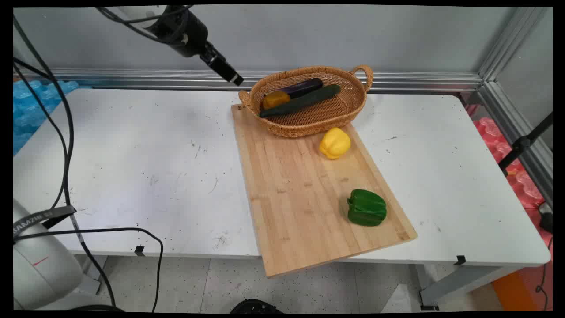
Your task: Pick up the potato from the vegetable basket
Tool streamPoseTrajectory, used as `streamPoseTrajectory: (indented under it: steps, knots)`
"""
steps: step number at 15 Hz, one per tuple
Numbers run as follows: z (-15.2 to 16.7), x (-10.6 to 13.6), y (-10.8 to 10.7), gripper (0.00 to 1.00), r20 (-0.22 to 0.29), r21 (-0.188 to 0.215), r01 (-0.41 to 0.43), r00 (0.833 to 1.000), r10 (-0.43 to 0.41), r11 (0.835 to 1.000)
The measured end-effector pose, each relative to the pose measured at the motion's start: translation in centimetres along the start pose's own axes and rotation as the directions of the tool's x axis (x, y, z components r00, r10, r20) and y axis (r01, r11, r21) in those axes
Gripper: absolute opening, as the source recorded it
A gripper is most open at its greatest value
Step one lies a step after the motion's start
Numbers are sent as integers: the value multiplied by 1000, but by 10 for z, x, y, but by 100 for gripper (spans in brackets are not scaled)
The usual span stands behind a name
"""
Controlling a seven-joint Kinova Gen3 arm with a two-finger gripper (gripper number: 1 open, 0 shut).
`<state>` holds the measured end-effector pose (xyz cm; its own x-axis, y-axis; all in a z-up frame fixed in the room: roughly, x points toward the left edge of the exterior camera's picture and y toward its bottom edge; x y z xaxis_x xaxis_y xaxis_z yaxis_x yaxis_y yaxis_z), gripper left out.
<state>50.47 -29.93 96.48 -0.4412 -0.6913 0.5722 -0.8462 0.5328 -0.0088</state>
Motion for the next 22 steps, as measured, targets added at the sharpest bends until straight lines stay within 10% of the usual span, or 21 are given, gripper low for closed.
streamPoseTrajectory:
  steps: [10,22]
  knots:
    - [53,28,-37,100,-14,14,-42,999,42,999]
    - [178,48,-53,100,88,-22,-125,988,126,992]
